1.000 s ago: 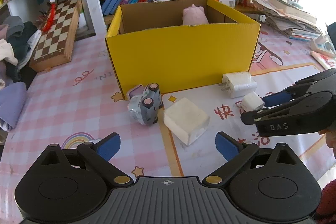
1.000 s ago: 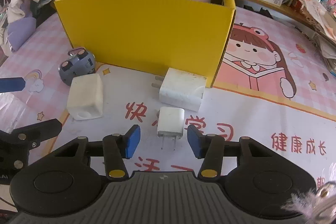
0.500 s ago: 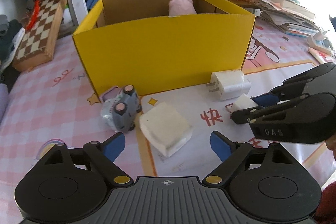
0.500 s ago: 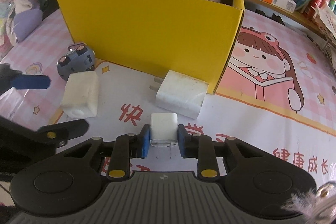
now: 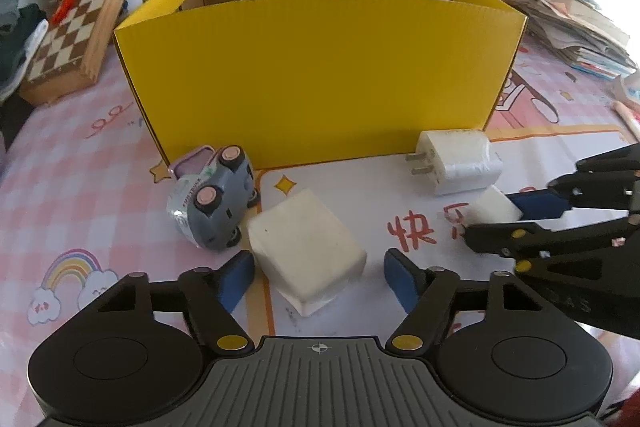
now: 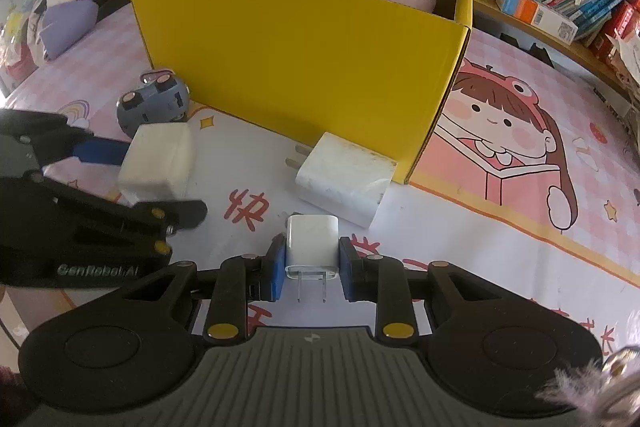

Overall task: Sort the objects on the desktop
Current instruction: 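Grasp the white block with the left tool while the right tool grasps the small charger, then carry the white block and small charger over the yellow box and lower them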

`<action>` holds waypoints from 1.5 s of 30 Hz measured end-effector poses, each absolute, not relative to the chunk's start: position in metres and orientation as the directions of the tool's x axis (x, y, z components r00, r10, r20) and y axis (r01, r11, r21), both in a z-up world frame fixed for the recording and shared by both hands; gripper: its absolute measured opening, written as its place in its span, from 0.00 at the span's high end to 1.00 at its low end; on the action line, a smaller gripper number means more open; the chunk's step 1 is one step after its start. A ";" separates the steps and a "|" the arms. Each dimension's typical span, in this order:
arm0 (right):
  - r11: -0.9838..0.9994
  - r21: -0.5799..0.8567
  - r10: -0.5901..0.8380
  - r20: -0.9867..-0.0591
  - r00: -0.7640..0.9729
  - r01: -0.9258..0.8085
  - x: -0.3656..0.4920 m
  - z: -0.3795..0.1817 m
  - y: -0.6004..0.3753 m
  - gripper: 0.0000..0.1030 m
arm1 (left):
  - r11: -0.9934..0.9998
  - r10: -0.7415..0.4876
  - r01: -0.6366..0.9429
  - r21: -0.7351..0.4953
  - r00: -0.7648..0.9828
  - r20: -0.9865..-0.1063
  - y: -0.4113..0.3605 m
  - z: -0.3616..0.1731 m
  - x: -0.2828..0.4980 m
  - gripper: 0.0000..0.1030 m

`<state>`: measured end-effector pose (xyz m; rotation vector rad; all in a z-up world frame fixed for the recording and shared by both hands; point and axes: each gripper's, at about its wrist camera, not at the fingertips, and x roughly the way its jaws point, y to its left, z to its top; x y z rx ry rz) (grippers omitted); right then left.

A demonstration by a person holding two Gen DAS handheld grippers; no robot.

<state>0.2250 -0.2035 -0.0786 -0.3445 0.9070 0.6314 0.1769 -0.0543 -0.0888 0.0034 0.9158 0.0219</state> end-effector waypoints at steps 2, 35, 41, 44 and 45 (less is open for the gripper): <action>0.771 -0.017 0.358 -0.815 0.456 -0.636 0.225 -0.079 -0.205 0.76 | 1.000 0.028 -0.022 0.018 0.612 -0.790 -0.054 -0.088 0.176 0.39; 0.793 0.027 0.400 -0.776 0.487 -0.609 0.187 -0.043 -0.206 0.76 | 0.990 -0.057 0.131 0.050 0.699 -0.712 -0.049 -0.039 0.122 0.66; 0.798 0.046 0.443 -0.720 0.534 -0.601 0.190 -0.011 -0.208 0.76 | 0.986 -0.084 0.155 0.054 0.759 -0.646 -0.044 -0.010 0.121 0.66; 0.793 0.037 0.464 -0.685 0.562 -0.609 0.195 0.006 -0.206 0.76 | 0.986 -0.092 0.158 0.055 0.786 -0.611 -0.041 0.004 0.125 0.66; 0.789 0.031 0.469 -0.674 0.570 -0.613 0.197 0.011 -0.204 0.76 | 0.986 -0.093 0.158 0.058 0.795 -0.600 -0.040 0.009 0.127 0.66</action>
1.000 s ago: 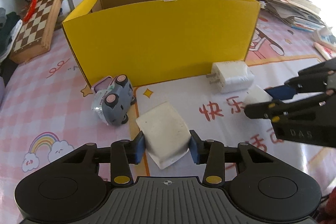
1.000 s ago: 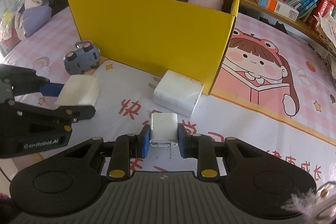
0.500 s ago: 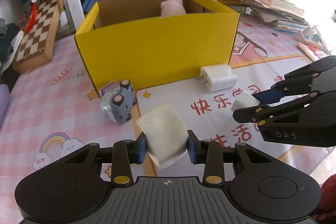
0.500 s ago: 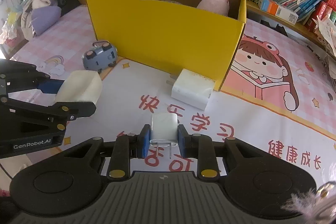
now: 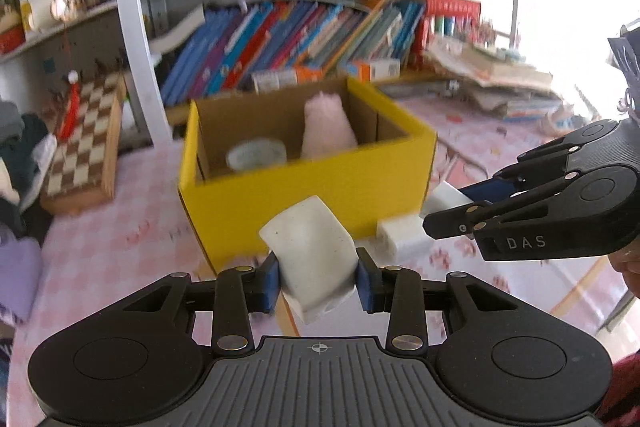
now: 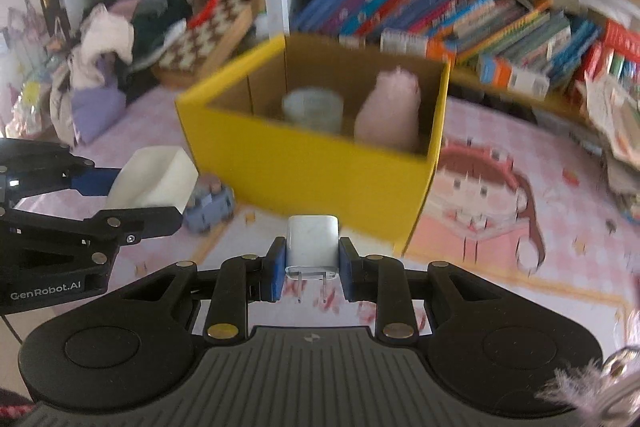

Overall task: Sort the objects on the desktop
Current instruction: 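Carry the white block and small charger over the yellow box and lower them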

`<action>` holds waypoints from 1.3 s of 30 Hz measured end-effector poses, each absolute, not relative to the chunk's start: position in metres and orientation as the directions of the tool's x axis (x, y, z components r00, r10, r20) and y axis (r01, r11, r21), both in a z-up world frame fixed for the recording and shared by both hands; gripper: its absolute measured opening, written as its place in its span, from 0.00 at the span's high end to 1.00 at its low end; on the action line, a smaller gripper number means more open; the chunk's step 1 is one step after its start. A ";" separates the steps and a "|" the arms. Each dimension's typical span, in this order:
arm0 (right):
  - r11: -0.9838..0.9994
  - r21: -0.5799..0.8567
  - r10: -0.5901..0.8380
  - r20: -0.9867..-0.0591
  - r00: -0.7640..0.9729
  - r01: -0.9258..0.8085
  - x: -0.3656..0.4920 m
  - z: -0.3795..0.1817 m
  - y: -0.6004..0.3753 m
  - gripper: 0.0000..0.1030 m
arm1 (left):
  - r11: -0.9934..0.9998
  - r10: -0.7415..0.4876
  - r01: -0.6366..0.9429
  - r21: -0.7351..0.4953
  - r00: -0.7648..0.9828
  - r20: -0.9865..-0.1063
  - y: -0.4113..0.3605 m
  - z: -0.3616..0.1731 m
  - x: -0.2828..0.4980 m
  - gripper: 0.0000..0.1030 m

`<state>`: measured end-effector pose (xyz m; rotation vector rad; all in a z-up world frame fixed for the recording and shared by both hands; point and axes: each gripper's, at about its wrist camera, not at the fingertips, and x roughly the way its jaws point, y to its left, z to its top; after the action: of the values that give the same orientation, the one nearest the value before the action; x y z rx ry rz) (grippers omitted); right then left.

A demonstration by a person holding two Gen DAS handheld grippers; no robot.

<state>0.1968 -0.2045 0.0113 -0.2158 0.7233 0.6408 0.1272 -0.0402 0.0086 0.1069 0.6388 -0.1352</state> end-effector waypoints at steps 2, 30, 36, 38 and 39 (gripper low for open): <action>0.783 0.021 0.479 -0.657 0.582 -0.622 0.203 0.020 -0.202 0.76 | 0.985 -0.093 0.159 0.065 0.810 -0.580 -0.039 0.016 0.132 0.66; 0.618 -0.162 0.536 -0.629 0.563 -0.769 0.347 0.045 -0.133 0.76 | 0.976 -0.030 0.151 0.155 0.803 -0.595 -0.029 0.028 0.257 0.66; 0.553 -0.189 0.515 -0.689 0.510 -0.812 0.374 0.020 -0.110 0.76 | 0.976 -0.011 0.150 0.161 0.762 -0.647 -0.028 0.011 0.279 0.66; 0.524 -0.205 0.505 -0.706 0.495 -0.827 0.380 0.011 -0.103 0.76 | 0.976 -0.005 0.149 0.158 0.745 -0.667 -0.028 0.005 0.287 0.66; 0.507 -0.214 0.501 -0.715 0.487 -0.835 0.383 0.007 -0.099 0.76 | 0.976 -0.003 0.149 0.158 0.738 -0.675 -0.028 0.003 0.290 0.66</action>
<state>0.3829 -0.0990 0.0070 -0.5986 0.6350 0.8743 0.2898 -0.0277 0.0028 0.2070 0.7380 -0.0842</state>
